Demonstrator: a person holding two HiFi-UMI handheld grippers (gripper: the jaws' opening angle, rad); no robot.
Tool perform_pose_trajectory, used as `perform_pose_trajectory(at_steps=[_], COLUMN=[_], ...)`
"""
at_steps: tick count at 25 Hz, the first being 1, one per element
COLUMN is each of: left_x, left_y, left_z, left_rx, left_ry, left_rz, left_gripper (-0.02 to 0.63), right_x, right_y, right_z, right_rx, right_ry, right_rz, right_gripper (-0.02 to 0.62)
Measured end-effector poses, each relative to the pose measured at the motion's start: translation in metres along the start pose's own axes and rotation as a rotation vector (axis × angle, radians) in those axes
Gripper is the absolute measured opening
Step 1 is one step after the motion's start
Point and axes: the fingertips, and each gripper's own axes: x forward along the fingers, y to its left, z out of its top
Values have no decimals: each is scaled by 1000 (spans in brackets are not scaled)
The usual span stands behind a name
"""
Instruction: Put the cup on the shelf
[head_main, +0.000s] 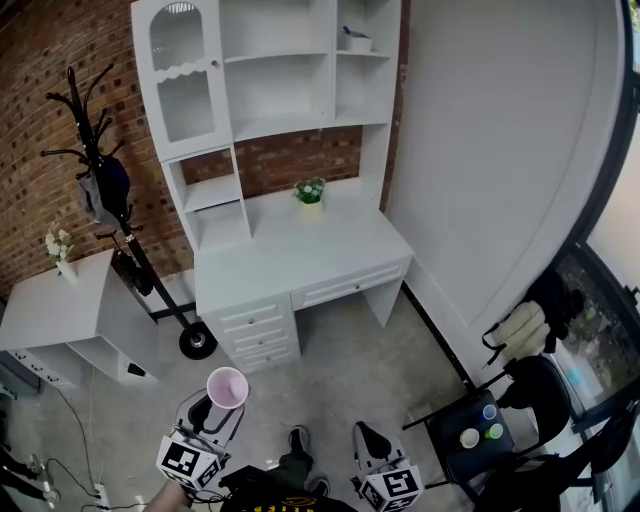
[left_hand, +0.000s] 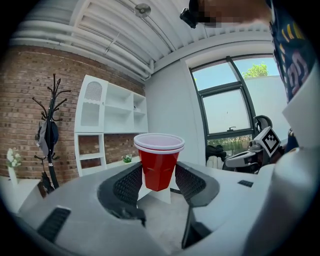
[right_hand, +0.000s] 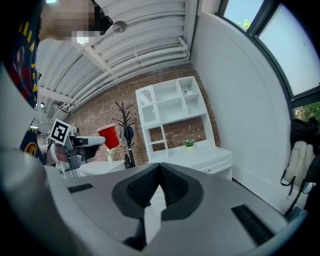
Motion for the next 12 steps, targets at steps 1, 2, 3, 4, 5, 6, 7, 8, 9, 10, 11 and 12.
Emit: perform_pose_trajectory(at_steps=[1, 2, 3, 4, 5, 6, 7, 8, 9, 10, 11, 12], left_x=[7, 14, 22, 31, 42, 53, 65, 79, 93, 107, 121, 135], left_y=[3, 6, 10, 14, 17, 21, 24, 28, 32, 36, 42, 49], left_z=[-2, -6, -9, -13, -15, -16, -15, -14, -13, -12, -9, -6], left_rx=[-12, -24, -36, -49, -60, -68, -72, -71, -67, -63, -58, -54], left_ry=[1, 0, -3, -5, -7, -9, -13, -16, -18, -19, -19, -19], left_rz=[-1, -5, -10, -16, -23, -31, -40, -49, -59, -70, -81, -91], left_gripper=[209, 209, 209, 209, 209, 209, 209, 209, 209, 209, 209, 209], right_x=[3, 6, 10, 16, 22, 28, 35, 42, 50, 58, 68, 79], right_y=[-4, -9, -14, -20, -25, -32, -39, -48, -57, -67, -75, -82], right_z=[4, 7, 8, 8, 9, 10, 12, 14, 17, 19, 22, 26], right_rx=[0, -4, -9, -14, -17, -22, -26, -30, -30, -27, -22, -17], right_ry=[3, 3, 2, 3, 5, 8, 10, 12, 14, 16, 17, 17], right_rz=[-6, -14, -24, -34, -43, -52, -63, -77, -92, -107, -121, -133], right_gripper=[-3, -3, -3, -3, -3, -3, -3, -3, -3, -3, -3, -3])
